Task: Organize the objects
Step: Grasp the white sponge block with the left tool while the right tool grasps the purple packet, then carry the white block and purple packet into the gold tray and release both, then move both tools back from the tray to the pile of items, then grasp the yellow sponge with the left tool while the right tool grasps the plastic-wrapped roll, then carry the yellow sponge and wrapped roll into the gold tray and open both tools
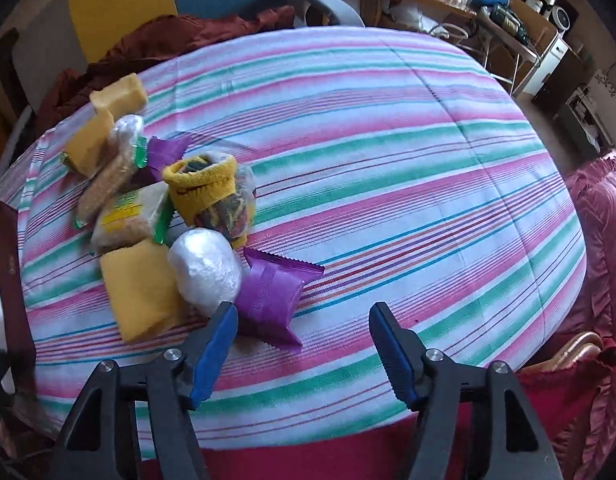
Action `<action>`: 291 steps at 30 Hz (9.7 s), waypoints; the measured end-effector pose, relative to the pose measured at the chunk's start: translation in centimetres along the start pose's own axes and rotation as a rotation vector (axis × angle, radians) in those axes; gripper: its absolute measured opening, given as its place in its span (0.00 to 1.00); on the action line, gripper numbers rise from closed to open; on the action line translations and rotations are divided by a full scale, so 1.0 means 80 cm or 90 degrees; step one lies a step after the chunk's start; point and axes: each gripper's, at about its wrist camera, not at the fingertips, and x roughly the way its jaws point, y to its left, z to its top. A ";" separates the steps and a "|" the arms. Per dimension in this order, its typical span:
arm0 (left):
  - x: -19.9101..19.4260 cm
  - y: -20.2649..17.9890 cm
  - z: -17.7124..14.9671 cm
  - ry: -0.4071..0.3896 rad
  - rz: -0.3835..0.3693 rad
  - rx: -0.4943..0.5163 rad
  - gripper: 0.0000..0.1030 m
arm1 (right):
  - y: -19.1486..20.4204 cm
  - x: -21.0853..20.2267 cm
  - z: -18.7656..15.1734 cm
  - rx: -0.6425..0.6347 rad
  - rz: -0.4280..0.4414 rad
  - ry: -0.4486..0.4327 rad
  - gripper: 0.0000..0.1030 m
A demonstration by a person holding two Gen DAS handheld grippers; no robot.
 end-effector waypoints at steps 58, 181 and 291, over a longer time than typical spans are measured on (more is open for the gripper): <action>-0.165 0.287 -0.123 -0.123 0.209 -0.337 0.58 | 0.496 -0.066 -0.109 -0.393 0.323 -0.091 0.34; 0.129 -0.108 0.096 0.077 -0.130 -0.037 0.74 | -0.020 -0.033 -0.038 0.301 0.349 -0.264 0.99; -0.152 0.282 -0.154 -0.118 0.227 -0.332 0.75 | 0.502 -0.098 -0.056 -0.279 0.389 -0.165 0.91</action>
